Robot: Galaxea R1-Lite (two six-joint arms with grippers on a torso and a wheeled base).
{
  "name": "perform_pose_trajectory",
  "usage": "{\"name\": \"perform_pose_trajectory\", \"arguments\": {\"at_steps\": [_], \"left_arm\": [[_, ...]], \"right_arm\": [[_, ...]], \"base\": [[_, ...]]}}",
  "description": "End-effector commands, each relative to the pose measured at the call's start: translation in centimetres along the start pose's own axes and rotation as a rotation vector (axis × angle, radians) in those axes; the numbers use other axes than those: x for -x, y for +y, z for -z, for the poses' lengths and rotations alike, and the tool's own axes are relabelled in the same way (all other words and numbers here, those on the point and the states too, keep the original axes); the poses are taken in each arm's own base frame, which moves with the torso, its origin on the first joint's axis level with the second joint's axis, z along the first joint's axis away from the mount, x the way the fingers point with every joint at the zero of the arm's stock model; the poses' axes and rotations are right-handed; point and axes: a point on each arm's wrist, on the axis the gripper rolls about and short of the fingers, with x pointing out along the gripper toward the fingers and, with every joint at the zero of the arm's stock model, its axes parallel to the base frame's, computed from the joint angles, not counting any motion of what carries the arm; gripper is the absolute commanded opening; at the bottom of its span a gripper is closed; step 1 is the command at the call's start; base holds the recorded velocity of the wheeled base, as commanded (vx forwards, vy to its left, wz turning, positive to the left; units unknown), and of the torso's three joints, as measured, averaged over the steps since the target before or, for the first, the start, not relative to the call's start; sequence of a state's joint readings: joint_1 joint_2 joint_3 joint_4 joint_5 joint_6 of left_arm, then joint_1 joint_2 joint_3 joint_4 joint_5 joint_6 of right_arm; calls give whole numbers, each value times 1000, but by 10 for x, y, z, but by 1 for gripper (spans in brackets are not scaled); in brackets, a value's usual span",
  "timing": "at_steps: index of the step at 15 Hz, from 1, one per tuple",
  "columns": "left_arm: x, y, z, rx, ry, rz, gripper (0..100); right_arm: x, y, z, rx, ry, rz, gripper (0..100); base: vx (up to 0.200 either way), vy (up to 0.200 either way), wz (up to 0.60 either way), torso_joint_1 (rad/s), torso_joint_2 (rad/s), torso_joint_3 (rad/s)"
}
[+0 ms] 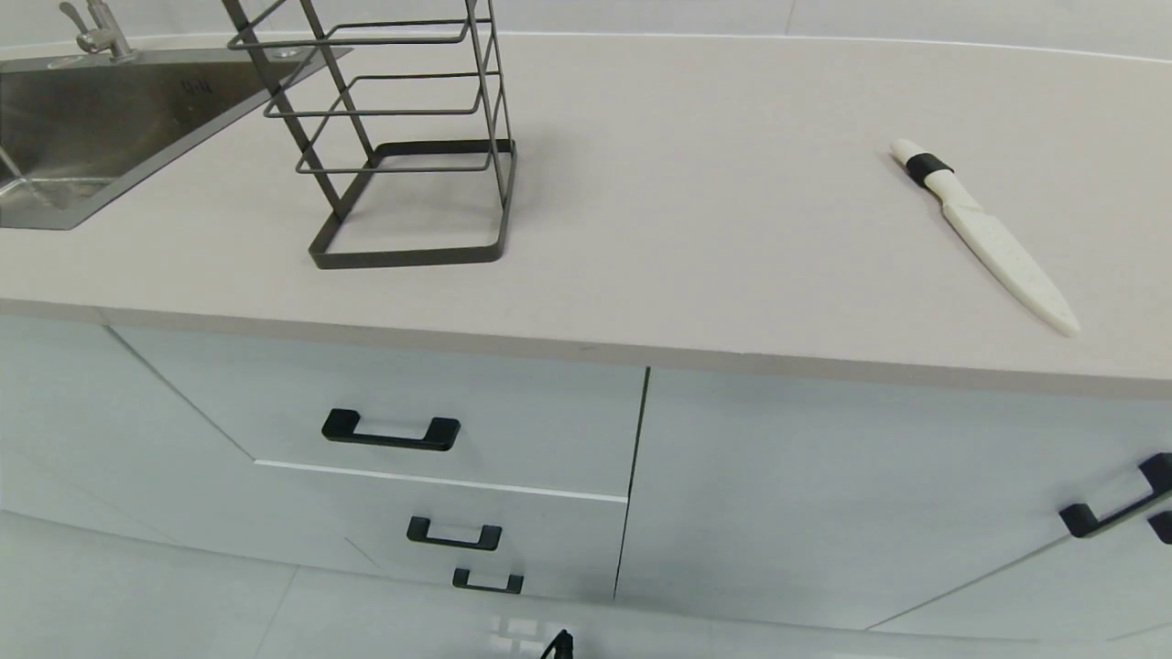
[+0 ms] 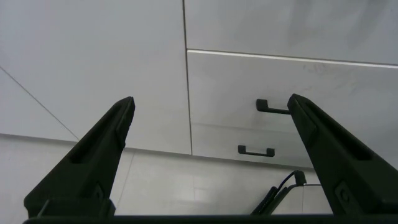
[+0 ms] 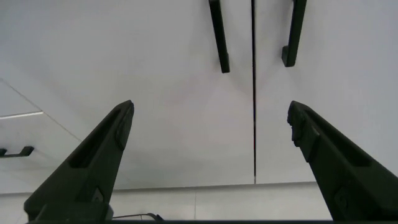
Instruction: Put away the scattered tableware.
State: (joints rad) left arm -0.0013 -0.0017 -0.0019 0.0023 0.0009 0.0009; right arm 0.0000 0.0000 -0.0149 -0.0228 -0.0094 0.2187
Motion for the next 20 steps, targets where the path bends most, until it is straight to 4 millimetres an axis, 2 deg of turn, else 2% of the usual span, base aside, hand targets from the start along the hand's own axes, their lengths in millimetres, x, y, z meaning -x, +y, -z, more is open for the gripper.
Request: {"name": "perform_pose_trajectory", "arguments": {"at_steps": [1,9,13,20], "left_arm": [[0,0,0,-1,3,0,100],[0,0,0,1,1,1,100],[0,0,0,-1,3,0,100],[0,0,0,-1,1,0,100]], "right_arm": [[0,0,0,1,1,0,100],[0,0,0,-1,1,2,100],[0,0,0,-2,1,2,100],[0,0,0,10,1,2,100]], "base": [[0,0,0,0,0,0],[0,0,75,0,2,-1],[200,-200,0,-5,5,1],[0,0,0,0,0,0]]}}
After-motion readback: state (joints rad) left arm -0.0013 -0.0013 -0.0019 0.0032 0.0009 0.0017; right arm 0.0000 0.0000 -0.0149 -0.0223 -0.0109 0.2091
